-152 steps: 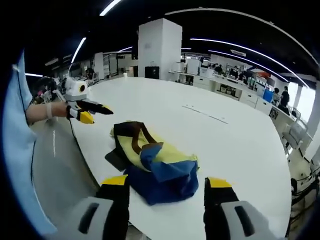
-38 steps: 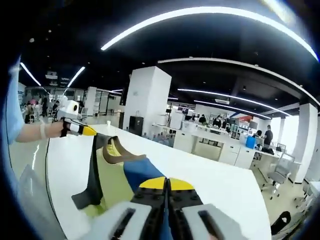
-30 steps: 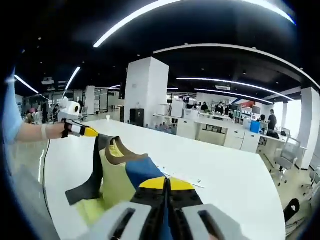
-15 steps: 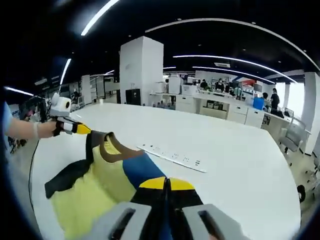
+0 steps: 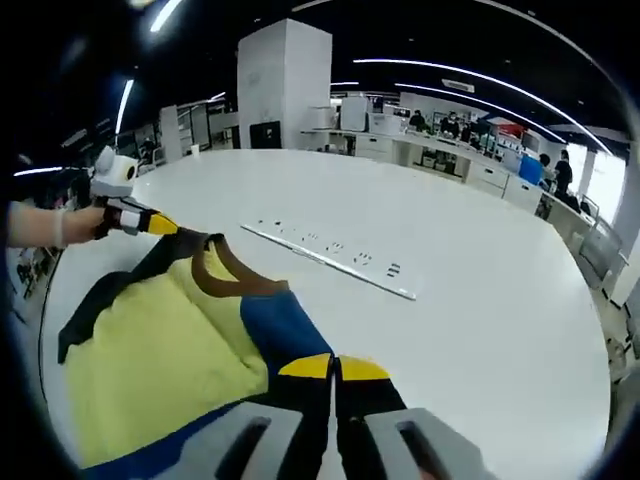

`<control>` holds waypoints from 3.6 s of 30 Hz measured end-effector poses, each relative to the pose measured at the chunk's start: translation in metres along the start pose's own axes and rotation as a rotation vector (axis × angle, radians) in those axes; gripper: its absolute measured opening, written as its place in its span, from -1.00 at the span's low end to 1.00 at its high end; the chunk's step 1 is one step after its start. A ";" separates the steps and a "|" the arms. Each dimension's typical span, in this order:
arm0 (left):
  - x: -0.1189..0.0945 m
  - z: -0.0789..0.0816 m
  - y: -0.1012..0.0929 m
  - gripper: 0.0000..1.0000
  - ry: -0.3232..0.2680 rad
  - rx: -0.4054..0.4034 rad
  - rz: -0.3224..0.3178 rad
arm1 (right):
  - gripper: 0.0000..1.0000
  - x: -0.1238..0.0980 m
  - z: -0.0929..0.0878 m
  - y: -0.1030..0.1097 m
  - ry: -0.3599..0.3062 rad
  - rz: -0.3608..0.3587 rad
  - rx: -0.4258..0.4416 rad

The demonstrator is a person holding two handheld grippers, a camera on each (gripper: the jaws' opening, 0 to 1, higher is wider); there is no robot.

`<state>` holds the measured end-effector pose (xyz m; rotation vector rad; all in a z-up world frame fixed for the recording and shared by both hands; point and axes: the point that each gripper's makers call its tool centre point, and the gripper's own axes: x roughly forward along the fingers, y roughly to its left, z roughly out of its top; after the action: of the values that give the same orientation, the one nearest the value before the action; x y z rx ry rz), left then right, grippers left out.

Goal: Fold the garment on the visible template until the final outline fits inside the template.

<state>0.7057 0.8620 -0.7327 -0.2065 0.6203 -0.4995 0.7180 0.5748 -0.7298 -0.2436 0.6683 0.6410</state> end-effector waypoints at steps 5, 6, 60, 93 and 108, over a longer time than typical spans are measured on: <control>0.004 -0.007 0.006 -1.00 0.017 0.013 0.021 | -1.00 0.012 0.005 0.001 0.002 0.001 0.000; 0.004 -0.007 0.008 -1.00 0.016 0.010 0.026 | -1.00 0.014 0.005 0.001 0.005 0.003 0.001; -0.086 -0.013 -0.088 0.86 0.027 0.261 -0.297 | 0.86 -0.075 0.002 0.072 -0.074 0.170 0.018; -0.201 -0.063 -0.101 0.71 -0.021 0.229 -0.269 | 0.76 -0.153 -0.047 0.126 -0.081 0.145 0.013; -0.216 -0.099 -0.110 0.67 0.009 0.218 -0.299 | 0.73 -0.169 -0.080 0.149 -0.077 0.126 0.070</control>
<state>0.4525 0.8728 -0.6667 -0.0895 0.5412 -0.8519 0.4829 0.5791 -0.6839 -0.1118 0.6339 0.7421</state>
